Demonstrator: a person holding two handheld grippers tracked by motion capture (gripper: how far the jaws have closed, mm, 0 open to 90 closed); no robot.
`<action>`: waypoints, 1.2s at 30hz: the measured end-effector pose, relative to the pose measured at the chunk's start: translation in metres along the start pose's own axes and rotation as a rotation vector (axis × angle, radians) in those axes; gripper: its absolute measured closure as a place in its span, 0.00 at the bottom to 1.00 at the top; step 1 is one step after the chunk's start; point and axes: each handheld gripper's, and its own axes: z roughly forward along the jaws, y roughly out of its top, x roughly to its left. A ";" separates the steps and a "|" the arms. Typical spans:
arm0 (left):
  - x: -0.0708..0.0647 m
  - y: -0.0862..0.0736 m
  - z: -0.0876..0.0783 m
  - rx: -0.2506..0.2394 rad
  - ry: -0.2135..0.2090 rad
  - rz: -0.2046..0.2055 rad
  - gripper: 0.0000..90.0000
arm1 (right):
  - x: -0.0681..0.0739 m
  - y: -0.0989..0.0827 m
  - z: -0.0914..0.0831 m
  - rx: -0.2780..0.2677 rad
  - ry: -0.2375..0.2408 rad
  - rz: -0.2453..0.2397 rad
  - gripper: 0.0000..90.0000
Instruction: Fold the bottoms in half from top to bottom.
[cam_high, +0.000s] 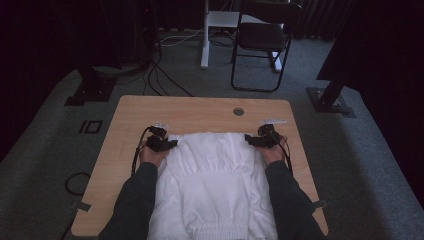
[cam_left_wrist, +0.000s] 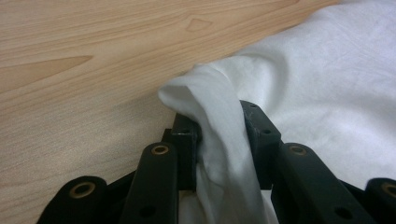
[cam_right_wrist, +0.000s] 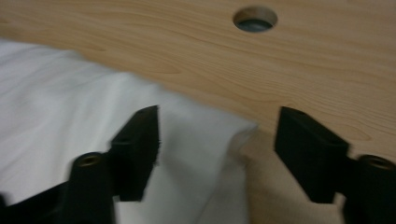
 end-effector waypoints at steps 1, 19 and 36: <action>0.000 0.000 0.000 -0.001 -0.002 0.000 0.79 | -0.004 0.002 0.006 0.017 0.002 0.008 0.28; 0.008 0.001 -0.011 -0.043 -0.065 -0.107 0.88 | -0.005 -0.007 0.025 0.067 0.053 0.030 0.93; 0.010 0.056 -0.057 -0.287 -0.153 -0.155 0.89 | -0.016 0.038 -0.027 -0.190 0.056 0.026 0.94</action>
